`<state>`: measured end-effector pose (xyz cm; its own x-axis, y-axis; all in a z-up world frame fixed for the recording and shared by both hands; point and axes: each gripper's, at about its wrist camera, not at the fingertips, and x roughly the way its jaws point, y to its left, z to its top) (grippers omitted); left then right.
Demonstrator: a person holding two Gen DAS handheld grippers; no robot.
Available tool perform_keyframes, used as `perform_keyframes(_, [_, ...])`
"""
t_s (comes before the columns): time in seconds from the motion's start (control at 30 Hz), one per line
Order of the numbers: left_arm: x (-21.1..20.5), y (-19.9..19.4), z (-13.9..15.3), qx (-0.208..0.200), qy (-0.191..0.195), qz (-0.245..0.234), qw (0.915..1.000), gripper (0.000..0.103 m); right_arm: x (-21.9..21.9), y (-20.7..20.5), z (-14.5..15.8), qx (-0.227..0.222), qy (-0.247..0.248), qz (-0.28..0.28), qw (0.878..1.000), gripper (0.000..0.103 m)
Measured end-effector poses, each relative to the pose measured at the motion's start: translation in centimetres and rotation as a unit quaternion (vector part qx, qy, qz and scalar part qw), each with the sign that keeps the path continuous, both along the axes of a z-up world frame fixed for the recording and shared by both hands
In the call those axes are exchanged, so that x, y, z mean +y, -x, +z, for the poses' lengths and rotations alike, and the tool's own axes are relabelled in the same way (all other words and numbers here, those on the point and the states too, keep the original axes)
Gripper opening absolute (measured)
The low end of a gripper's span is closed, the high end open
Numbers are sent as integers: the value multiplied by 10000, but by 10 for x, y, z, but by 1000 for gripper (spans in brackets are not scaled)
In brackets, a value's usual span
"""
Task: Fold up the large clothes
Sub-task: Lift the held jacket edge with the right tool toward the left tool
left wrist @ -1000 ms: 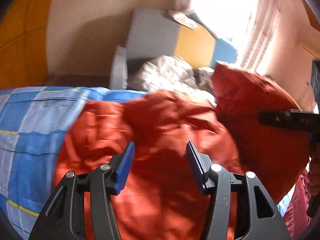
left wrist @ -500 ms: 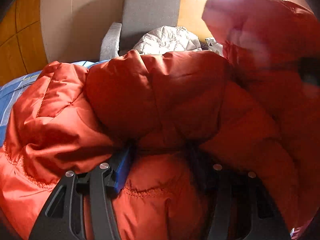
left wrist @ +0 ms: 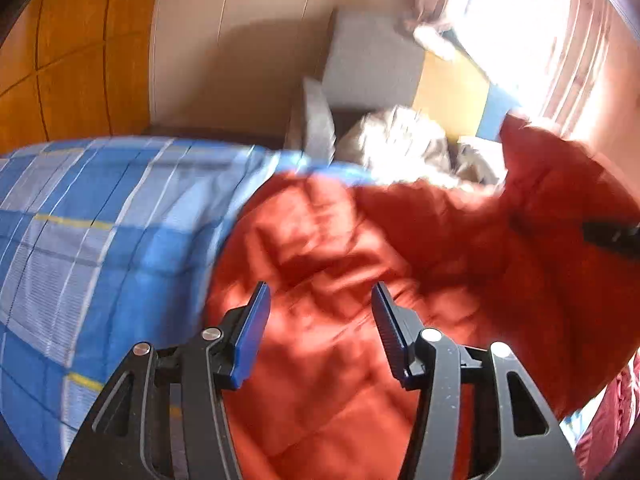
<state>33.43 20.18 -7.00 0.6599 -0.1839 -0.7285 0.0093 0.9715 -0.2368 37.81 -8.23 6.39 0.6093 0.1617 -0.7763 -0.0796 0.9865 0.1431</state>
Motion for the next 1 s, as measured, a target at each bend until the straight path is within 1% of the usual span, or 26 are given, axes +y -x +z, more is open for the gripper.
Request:
perform_keyframes(0.07, [2, 0, -15, 227, 4, -170, 9996, 43, 3, 5, 6, -82, 6, 24, 10000, 11])
perform_keyframes(0.1, [2, 2, -21, 279, 38, -215, 9994, 42, 5, 7, 8, -121, 8, 33, 9999, 11])
perform_keyframes(0.17, [4, 4, -29, 303, 395, -216, 9985, 40, 11, 9, 10, -166, 56, 94, 9998, 11])
perform_keyframes(0.2, [4, 2, -32, 318, 529, -210, 9979, 39, 16, 10, 10, -173, 73, 120, 9998, 10])
perform_keyframes(0.27, [2, 1, -36, 312, 589, -236, 9975, 38, 26, 11, 7, -161, 66, 176, 9997, 11])
perform_keyframes(0.33, [3, 2, -41, 322, 775, -244, 9962, 37, 39, 12, 3, -155, 79, 242, 9996, 11])
perform_keyframes(0.6, [10, 0, -45, 309, 991, -313, 9941, 37, 104, 26, -14, -125, -70, 723, 9973, 11])
perform_keyframes(0.67, [10, 6, -44, 297, 1063, -311, 9934, 36, 122, 30, -23, -58, -68, 882, 9961, 11])
perform_keyframes(0.73, [12, 6, -46, 289, 1176, -302, 9922, 36, 138, 35, -38, 36, -96, 1004, 9949, 11])
perform_keyframes(0.93, [31, 15, -50, 244, 1514, -259, 9878, 36, 153, 37, -78, 314, -300, 1125, 9927, 11])
perform_keyframes(1.0, [37, 18, -52, 240, 1612, -220, 9864, 36, 154, 39, -85, 351, -327, 1154, 9922, 11])
